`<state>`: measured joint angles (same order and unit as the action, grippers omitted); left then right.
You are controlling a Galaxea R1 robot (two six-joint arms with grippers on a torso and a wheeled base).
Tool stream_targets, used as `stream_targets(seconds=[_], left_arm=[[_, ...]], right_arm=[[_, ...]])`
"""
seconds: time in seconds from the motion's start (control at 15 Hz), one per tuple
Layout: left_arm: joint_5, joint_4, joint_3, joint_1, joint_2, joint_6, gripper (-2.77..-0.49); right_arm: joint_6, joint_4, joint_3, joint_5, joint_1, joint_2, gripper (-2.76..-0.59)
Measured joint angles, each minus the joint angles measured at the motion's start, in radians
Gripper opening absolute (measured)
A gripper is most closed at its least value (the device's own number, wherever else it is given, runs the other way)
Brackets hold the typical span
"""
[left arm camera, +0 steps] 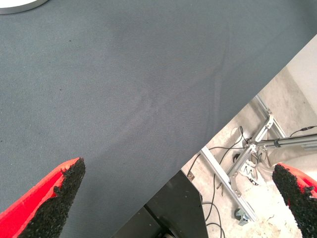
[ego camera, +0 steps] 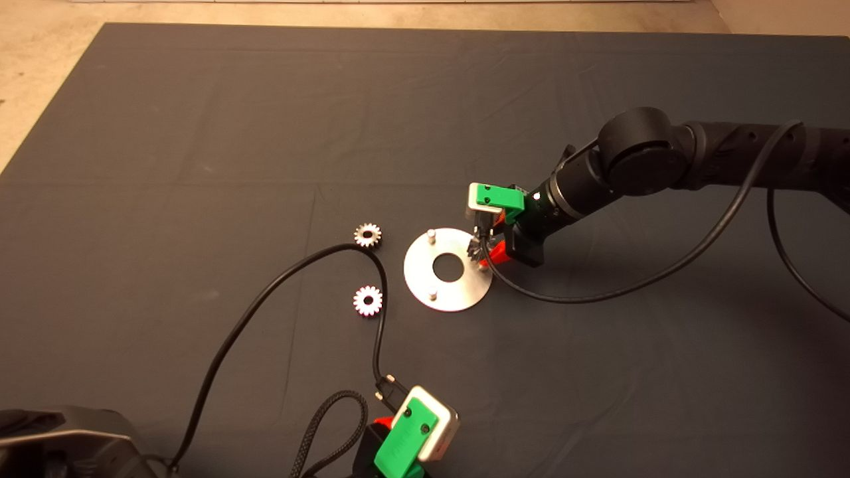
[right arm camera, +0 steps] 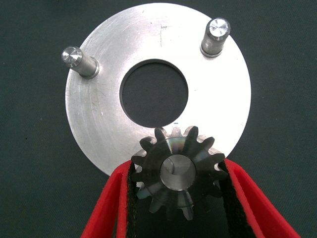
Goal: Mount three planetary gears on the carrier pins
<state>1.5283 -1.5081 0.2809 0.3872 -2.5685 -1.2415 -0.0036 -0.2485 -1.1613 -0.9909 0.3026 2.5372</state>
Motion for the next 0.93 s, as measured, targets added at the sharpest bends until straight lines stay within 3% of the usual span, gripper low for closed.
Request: stream_targets(seconds=[0.27,0.93], left_arm=[[0.000,0.000,0.000,0.000,0.000,-0.003,-0.51],[0.000,0.000,0.000,0.000,0.000,-0.017,-0.51]], right_arm=[[0.000,0.024,0.011,-0.001,0.000,-0.005,-2.41],[0.000,0.026,0.018,-0.004,0.000,-0.022,-2.42]])
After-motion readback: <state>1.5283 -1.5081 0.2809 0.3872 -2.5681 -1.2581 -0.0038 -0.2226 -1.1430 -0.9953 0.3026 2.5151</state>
